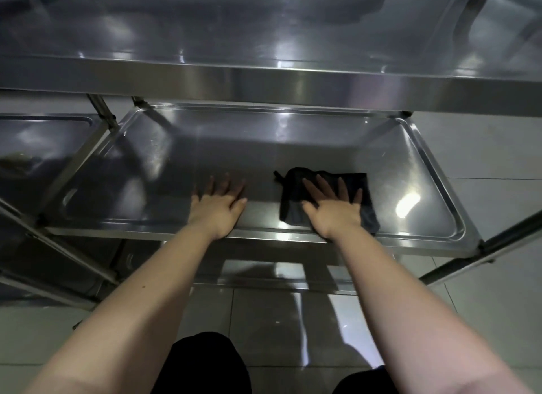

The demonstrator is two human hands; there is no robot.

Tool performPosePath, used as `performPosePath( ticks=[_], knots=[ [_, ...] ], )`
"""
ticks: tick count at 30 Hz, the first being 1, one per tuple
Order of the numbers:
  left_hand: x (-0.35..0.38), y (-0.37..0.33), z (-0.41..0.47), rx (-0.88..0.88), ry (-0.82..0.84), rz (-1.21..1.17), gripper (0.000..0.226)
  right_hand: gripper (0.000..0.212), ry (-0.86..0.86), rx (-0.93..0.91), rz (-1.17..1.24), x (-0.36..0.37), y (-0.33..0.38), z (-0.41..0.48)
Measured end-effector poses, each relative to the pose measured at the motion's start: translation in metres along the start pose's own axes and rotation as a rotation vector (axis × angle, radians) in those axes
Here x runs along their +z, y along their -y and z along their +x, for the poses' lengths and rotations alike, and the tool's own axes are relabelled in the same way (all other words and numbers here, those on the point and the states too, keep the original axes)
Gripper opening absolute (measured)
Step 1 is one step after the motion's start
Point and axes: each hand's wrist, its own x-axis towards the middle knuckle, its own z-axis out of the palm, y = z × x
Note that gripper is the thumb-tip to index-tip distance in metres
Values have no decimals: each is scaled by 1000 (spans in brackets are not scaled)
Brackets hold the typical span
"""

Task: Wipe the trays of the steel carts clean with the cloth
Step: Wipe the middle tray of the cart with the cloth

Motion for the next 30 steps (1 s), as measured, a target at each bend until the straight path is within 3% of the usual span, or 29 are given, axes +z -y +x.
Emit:
performPosePath(
  ticks=[5, 8, 10, 16, 20, 22, 25, 28, 30],
  knots=[
    [-2, -4, 0, -14, -19, -11, 53, 58, -24, 186, 1, -16, -112, -9],
    [-6, -27, -1, 40, -141, -47, 51, 58, -41, 207, -2, -15, -128, -13],
    [-10, -61, 3, 116, -187, -145, 49, 58, -46, 194, -4, -13, -125, -12],
    [-2, -196, 4, 418, -117, -334, 57, 58, -71, 116, 83, -19, -128, -16],
    [4, -243, 1, 659, -160, -328, 51, 54, -306, -79, 414, -30, -133, -32],
    [7, -245, 7, 678, -119, -267, 48, 38, -420, -210, 424, -30, -143, -46],
    [4, -234, 19, 656, 52, -308, 52, 20, -445, -240, 329, -25, -169, -66],
    [0, -226, 24, 701, 152, -311, 52, 24, -345, -190, 330, -25, -192, -77],
    [0, -228, 24, 715, 115, -241, 42, 31, -283, -184, 306, -28, -195, -79]
  ],
)
